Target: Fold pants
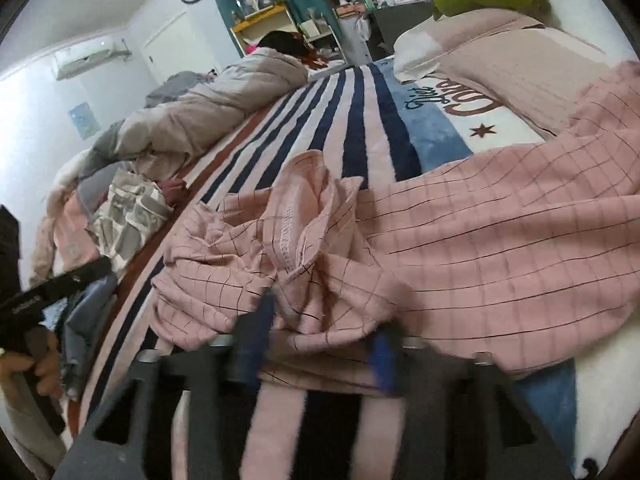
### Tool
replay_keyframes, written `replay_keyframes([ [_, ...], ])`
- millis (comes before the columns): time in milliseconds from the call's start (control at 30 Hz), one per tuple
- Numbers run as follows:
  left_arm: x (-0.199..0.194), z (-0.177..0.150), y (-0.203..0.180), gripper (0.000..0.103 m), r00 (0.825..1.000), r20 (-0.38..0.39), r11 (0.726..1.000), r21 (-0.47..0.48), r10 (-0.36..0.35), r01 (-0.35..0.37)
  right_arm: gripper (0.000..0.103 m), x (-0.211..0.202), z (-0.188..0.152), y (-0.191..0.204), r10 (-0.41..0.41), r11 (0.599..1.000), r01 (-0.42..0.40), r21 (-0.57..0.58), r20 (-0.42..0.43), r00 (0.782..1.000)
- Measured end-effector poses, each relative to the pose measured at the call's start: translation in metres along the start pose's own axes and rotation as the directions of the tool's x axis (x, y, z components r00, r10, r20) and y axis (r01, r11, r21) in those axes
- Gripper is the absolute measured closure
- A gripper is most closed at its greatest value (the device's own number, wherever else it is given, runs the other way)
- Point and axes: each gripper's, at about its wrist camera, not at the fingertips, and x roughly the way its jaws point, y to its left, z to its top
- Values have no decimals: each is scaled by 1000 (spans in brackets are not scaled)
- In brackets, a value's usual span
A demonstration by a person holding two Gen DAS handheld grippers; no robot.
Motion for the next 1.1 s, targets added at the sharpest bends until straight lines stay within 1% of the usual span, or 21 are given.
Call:
replay_keyframes([
  [67, 6, 2, -5, 33, 1000, -8, 1000, 4, 0, 0, 38, -9, 6, -3, 0, 1000, 1, -19, 34, 999],
  [100, 8, 3, -6, 33, 1000, -11, 1000, 2, -3, 3, 31, -9, 10, -4, 7, 1000, -6, -29, 33, 999],
  [200, 12, 6, -12, 33, 1000, -10, 1000, 4, -16, 16, 28, 1, 25, -10, 44, 999, -44, -27, -21, 999],
  [267, 13, 6, -15, 33, 1000, -11, 1000, 10, -19, 19, 29, 15, 36, -17, 124, 992, -125, 2, -72, 990],
  [333, 15, 7, -16, 33, 1000, -13, 1000, 12, -18, 19, 29, 31, 43, -20, 141, 990, -141, 11, -128, 982],
  [367, 17, 8, -16, 33, 1000, -14, 1000, 11, -19, 19, 31, 41, 46, -18, 128, 991, -132, -13, -160, 979],
  [400, 18, 8, -15, 33, 1000, -15, 1000, 8, -20, 20, 41, 47, 47, -15, 118, 991, -127, -35, -176, 977],
  [433, 21, 9, -14, 33, 1000, -16, 1000, 4, -20, 20, 65, 51, 47, -13, 117, 990, -128, -50, -189, 975],
  [467, 24, 12, -13, 33, 1000, -16, 1000, -5, -23, 23, 79, 56, 47, -11, 119, 990, -133, -55, -205, 972],
  [500, 27, 16, -12, 33, 1000, -13, 1000, -16, -28, 27, 99, 59, 46, -10, 116, 990, -130, -51, -213, 970],
  [567, 35, 32, -9, 33, 999, -1, 999, -38, -38, 38, 100, 60, 45, -10, 98, 992, -111, -55, -210, 973],
  [667, 49, 57, -11, 33, 1000, 7, 999, -20, -25, 25, 101, 44, 50, -12, 86, 994, -95, -57, -138, 987],
  [733, 55, 67, -12, 33, 999, 26, 999, -11, -36, 36, 101, 29, 56, -16, 92, 995, -96, -37, -92, 991],
  [800, 61, 65, -8, 31, 997, 46, 997, -26, -70, 71, 101, 16, 59, -19, 73, 996, -75, -39, -60, 996],
  [867, 75, 50, 1, 31, 996, 4, 995, -39, -89, 89, 101, 9, 57, -20, 53, 997, -56, -54, -51, 997],
  [900, 82, 45, 3, 31, 995, -23, 994, -40, -99, 98, 100, 9, 55, -21, 54, 997, -57, -51, -58, 997],
  [933, 89, 40, 7, 31, 992, -53, 993, -46, -116, 113, 97, 12, 52, -24, 71, 997, -74, -29, -92, 993],
  [1000, 100, 36, 14, 31, 989, -96, 992, -78, -110, 103, 95, 24, 48, -30, 103, 995, -103, 5, -165, 981],
  [1033, 100, 38, 16, 31, 990, -86, 991, -89, -112, 105, 75, 28, 46, -32, 102, 995, -103, 3, -183, 978],
  [1067, 98, 38, 17, 31, 989, -77, 989, -89, -122, 115, 61, 33, 45, -34, 89, 996, -92, -5, -199, 976],
  [1100, 96, 38, 17, 31, 989, -70, 988, -88, -130, 124, 43, 35, 45, -35, 79, 997, -81, -4, -202, 976],
])
